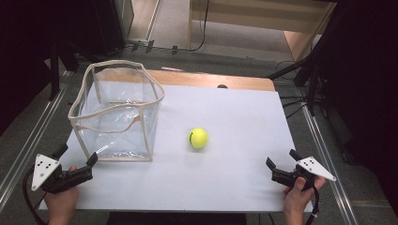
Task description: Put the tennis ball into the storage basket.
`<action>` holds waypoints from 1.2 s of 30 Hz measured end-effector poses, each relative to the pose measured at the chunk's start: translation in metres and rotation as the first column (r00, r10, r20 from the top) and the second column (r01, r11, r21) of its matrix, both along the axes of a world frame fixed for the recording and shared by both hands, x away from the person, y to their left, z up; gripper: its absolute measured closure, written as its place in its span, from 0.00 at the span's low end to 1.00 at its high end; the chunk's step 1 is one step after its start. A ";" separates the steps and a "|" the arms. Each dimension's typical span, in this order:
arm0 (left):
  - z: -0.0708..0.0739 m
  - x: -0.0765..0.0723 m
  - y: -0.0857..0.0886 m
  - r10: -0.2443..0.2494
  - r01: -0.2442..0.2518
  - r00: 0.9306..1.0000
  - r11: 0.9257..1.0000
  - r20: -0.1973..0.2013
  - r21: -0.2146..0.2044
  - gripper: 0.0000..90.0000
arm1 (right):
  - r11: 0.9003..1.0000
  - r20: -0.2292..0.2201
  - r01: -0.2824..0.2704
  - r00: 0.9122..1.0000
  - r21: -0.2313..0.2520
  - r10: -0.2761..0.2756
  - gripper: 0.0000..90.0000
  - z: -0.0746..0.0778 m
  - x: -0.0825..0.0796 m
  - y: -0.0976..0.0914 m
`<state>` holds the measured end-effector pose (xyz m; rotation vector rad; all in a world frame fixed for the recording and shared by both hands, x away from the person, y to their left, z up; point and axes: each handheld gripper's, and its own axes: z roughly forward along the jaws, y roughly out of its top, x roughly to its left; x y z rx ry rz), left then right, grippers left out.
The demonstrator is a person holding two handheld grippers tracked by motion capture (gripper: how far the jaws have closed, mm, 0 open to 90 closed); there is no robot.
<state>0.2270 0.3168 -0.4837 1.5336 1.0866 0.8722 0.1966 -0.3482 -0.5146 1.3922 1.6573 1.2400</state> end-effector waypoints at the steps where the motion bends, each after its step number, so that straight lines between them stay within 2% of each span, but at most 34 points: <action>1: 0.000 0.000 0.000 0.000 0.000 1.000 1.000 0.000 0.000 0.00 | 1.000 0.000 -0.001 1.000 0.001 0.001 0.00 0.000 0.000 0.000; 5: 0.000 0.000 -0.001 -0.001 0.001 1.000 1.000 -0.002 0.006 0.00 | 1.000 -0.011 -0.003 1.000 0.005 0.003 0.00 -0.001 0.001 0.001; 8: -0.001 0.000 -0.002 0.004 -0.004 1.000 1.000 -0.002 0.012 0.00 | 1.000 -0.017 -0.011 1.000 -0.029 0.011 0.00 0.000 0.003 0.005; 12: -0.001 -0.001 -0.002 0.003 -0.003 1.000 1.000 0.002 0.009 0.00 | 0.999 -0.026 -0.036 0.999 -0.008 0.035 0.00 0.002 0.004 0.006; 19: -0.002 -0.001 -0.002 0.005 -0.005 1.000 1.000 0.002 0.011 0.00 | 0.998 -0.040 -0.056 0.998 -0.009 0.056 0.00 0.006 0.010 0.013; 22: -0.003 -0.003 -0.002 0.011 -0.012 1.000 1.000 0.008 0.018 0.00 | 0.998 -0.049 -0.057 0.997 -0.033 0.055 0.00 0.009 0.013 0.017; 24: -0.003 -0.005 -0.002 0.009 -0.010 1.000 1.000 0.025 0.014 0.00 | 0.997 -0.070 -0.061 0.996 -0.051 0.058 0.00 0.012 0.017 0.025; 26: -0.003 -0.005 -0.001 0.012 -0.012 1.000 1.000 0.026 0.008 0.00 | 0.997 -0.072 -0.064 0.996 -0.052 0.061 0.00 0.012 0.018 0.026; 28: -0.003 -0.005 -0.001 0.019 -0.019 1.000 1.000 0.024 0.005 0.00 | 0.995 -0.085 -0.091 0.992 -0.042 0.088 0.00 0.013 0.020 0.029; 30: -0.003 -0.004 0.000 0.027 -0.026 0.999 1.000 0.028 -0.004 0.00 | 0.992 -0.095 -0.112 0.990 -0.055 0.106 0.00 0.017 0.024 0.036; 36: -0.003 -0.001 0.000 0.047 -0.046 0.998 0.999 0.038 -0.018 0.00 | 0.987 -0.086 -0.147 0.986 -0.071 0.141 0.00 0.028 0.032 0.046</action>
